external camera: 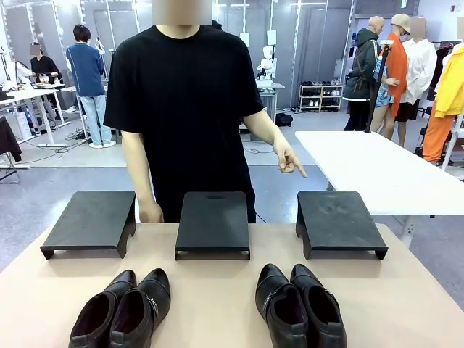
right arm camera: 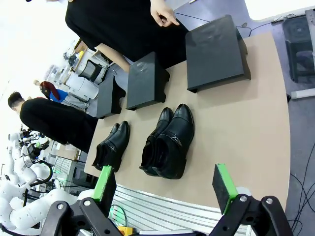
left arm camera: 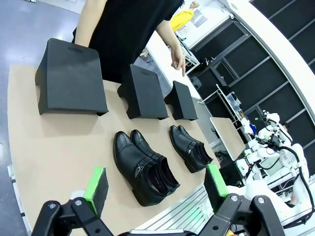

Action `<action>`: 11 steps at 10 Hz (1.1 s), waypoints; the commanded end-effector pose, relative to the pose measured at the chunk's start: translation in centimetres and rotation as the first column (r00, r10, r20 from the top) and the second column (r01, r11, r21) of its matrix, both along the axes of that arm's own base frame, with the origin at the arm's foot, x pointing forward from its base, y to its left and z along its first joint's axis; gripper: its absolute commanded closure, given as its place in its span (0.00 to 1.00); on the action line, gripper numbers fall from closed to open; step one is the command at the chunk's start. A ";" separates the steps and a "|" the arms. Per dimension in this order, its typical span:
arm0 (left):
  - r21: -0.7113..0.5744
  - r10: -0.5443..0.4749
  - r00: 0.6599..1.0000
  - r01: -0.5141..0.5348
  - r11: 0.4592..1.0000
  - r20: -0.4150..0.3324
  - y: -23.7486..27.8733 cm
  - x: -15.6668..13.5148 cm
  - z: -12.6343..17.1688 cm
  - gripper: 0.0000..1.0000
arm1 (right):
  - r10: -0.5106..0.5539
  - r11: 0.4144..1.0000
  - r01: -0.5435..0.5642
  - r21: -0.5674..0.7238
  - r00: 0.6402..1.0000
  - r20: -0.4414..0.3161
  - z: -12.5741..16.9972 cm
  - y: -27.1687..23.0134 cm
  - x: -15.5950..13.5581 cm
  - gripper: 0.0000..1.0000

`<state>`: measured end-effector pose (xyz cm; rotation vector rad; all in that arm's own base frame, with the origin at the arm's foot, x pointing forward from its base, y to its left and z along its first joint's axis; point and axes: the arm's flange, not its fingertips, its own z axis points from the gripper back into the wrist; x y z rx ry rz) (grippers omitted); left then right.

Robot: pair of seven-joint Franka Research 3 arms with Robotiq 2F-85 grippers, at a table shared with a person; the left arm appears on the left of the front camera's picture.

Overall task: Place the shoes on the stand as instructed by the person.
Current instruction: Pick up one pair of Shoes and place it on the Shoes Stand indicated by the person.

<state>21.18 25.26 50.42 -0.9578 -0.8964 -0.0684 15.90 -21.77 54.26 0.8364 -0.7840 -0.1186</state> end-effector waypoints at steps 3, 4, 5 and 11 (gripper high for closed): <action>-0.003 -0.009 0.999 0.009 1.000 0.032 0.2 0.2 0.2 0.00 | 0.044 0.997 -0.049 -0.060 0.996 -0.081 1.7 1.1 0.9 0.00; -0.003 -0.009 0.999 0.009 1.000 0.032 0.2 0.2 0.2 0.00 | 0.073 0.990 -0.088 -0.108 0.988 -0.137 3.1 2.9 2.2 0.00; -0.003 -0.009 0.999 0.009 1.000 0.032 0.2 0.2 0.2 0.00 | 0.086 0.984 -0.114 -0.140 0.978 -0.192 4.1 4.8 3.8 0.00; -0.003 -0.009 0.999 0.009 1.000 0.032 0.2 0.2 0.2 0.00 | -0.013 0.899 -0.214 -0.383 0.860 -0.510 1.1 20.2 12.2 0.00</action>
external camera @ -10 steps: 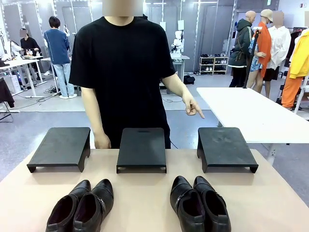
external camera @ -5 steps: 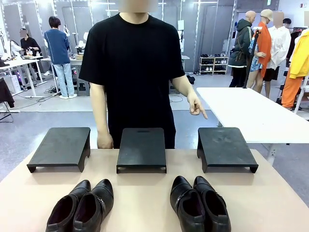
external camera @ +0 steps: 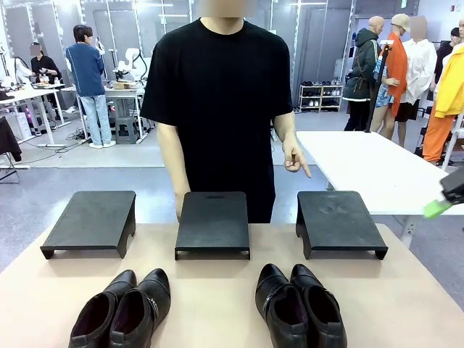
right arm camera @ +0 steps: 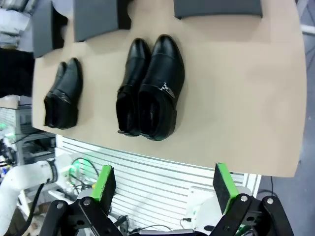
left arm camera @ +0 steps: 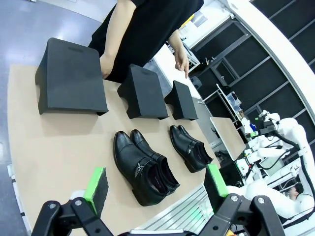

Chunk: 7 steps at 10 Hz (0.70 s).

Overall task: Place the shoes on the stand as instructed by the person.
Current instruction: Pick up one pair of Shoes and place it on the Shoes Stand indicated by the person.

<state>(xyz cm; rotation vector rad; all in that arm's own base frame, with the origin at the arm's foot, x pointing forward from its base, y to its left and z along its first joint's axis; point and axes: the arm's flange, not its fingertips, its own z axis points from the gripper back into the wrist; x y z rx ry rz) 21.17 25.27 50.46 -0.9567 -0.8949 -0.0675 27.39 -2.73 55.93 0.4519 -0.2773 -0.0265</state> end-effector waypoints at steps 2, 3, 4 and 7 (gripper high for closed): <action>-0.004 -0.009 0.999 0.009 1.000 0.034 0.2 0.2 0.1 0.00 | -0.063 0.994 0.057 -0.097 0.996 -0.067 -2.5 5.4 1.3 0.00; -0.004 -0.009 0.999 0.009 1.000 0.034 0.2 0.2 0.1 0.00 | -0.056 0.991 0.045 -0.129 0.995 -0.082 -3.7 7.3 1.4 0.00; -0.004 -0.009 0.999 0.009 1.000 0.034 0.2 0.2 0.1 0.00 | -0.040 0.987 0.025 -0.161 0.995 -0.096 -5.0 9.1 1.4 0.00; -0.004 -0.009 0.999 0.009 1.000 0.034 0.2 0.2 0.1 0.00 | -0.005 0.976 -0.022 -0.219 0.993 -0.121 -8.4 13.1 2.2 0.00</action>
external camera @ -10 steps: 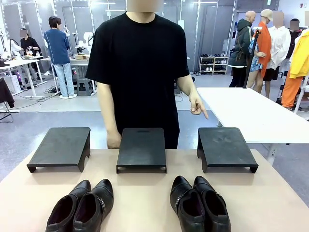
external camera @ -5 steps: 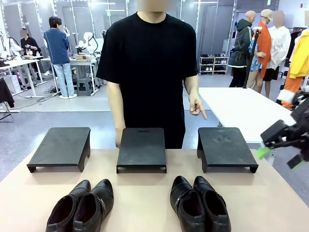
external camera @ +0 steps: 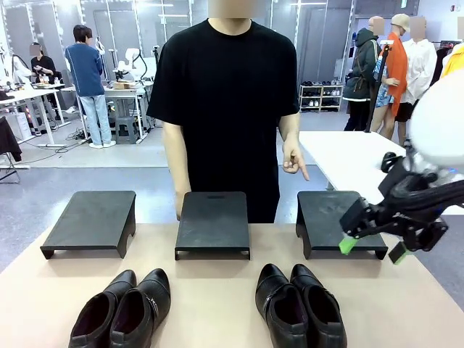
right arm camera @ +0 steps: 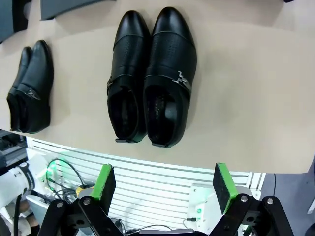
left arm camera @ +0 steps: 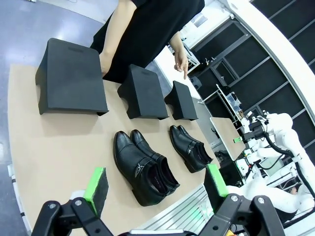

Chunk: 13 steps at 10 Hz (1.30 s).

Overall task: Place the shoes on the stand as instructed by the person.
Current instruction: Pick up one pair of Shoes and place it on the Shoes Stand indicated by the person.

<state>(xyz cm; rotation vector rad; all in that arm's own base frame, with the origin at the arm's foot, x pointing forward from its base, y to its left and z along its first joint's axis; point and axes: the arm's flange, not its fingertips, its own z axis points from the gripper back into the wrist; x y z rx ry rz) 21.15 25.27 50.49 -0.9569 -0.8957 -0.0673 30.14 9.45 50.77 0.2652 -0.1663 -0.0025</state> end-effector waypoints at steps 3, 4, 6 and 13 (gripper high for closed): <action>-0.004 -0.010 0.999 0.010 1.000 0.033 0.2 0.2 0.1 0.00 | 0.018 0.996 -0.022 -0.084 0.999 -0.048 -6.4 3.9 1.3 0.00; -0.004 -0.010 0.999 0.010 1.000 0.033 0.2 0.2 0.1 0.00 | 0.020 0.994 -0.026 -0.102 0.998 -0.058 -7.1 4.5 1.3 0.00; -0.004 -0.010 0.999 0.010 1.000 0.033 0.2 0.2 0.1 0.00 | 0.039 0.987 -0.050 -0.151 0.996 -0.075 -9.2 6.3 1.7 0.00; -0.004 -0.010 0.999 0.010 1.000 0.033 0.2 0.2 0.1 0.00 | 0.052 0.966 -0.076 -0.248 0.993 -0.102 -14.0 9.8 2.7 0.00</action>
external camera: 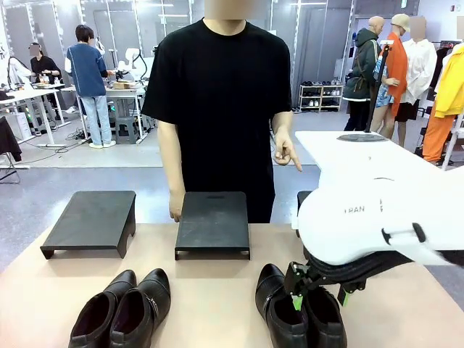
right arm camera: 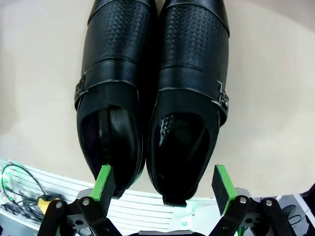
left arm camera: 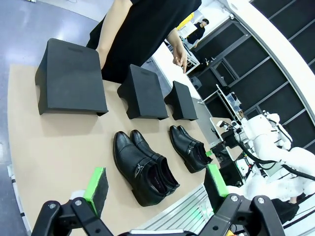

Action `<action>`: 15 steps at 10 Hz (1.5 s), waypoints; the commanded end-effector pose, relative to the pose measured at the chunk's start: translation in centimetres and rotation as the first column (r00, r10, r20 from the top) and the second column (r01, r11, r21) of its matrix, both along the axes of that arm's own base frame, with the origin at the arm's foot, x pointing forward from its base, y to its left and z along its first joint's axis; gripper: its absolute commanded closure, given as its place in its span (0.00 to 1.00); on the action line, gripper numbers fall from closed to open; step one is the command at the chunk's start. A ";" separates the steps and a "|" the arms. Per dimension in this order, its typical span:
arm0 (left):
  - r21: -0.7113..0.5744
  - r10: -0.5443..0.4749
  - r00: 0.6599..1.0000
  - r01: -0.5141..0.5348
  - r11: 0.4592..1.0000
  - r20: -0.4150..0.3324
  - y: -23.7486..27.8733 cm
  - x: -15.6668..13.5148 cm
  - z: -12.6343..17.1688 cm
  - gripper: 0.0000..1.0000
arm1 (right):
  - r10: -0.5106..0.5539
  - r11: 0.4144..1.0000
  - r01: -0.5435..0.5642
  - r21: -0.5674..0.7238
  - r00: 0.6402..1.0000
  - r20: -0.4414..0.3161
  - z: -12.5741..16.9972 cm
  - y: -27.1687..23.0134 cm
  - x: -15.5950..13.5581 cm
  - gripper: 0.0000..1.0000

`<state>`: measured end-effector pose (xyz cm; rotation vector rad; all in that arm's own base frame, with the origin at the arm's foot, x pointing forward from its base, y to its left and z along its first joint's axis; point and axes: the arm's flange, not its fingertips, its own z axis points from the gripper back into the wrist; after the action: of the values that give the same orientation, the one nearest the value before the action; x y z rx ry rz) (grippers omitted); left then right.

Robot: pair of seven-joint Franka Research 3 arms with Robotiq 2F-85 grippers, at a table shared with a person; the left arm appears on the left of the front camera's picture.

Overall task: Place the shoes on the stand as instructed by the person.
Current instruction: Pick up one pair of Shoes and place it on the Shoes Stand indicated by the person.

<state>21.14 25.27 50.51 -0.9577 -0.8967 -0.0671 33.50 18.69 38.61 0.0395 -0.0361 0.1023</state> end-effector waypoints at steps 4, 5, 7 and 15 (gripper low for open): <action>-0.003 -0.010 0.999 0.010 1.000 0.033 0.2 0.2 0.1 0.00 | -0.025 0.998 0.026 -0.050 1.000 0.012 -3.6 2.3 0.4 0.00; -0.003 -0.010 0.999 0.010 1.000 0.033 0.2 0.2 0.1 0.00 | -0.034 0.998 0.034 -0.044 0.999 -0.003 -4.3 2.3 0.6 0.00; -0.003 -0.010 0.999 0.010 1.000 0.033 0.2 0.2 0.1 0.00 | -0.035 0.999 0.035 -0.034 0.999 0.007 -5.1 2.8 1.1 0.37; -0.003 -0.010 0.999 0.010 1.000 0.033 0.2 0.2 0.1 0.00 | -0.077 0.997 0.077 -0.031 0.997 0.000 -5.4 2.6 1.3 1.00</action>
<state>21.14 25.27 50.52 -0.9584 -0.8979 -0.0668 34.71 20.72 33.78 0.0295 -0.0201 0.0667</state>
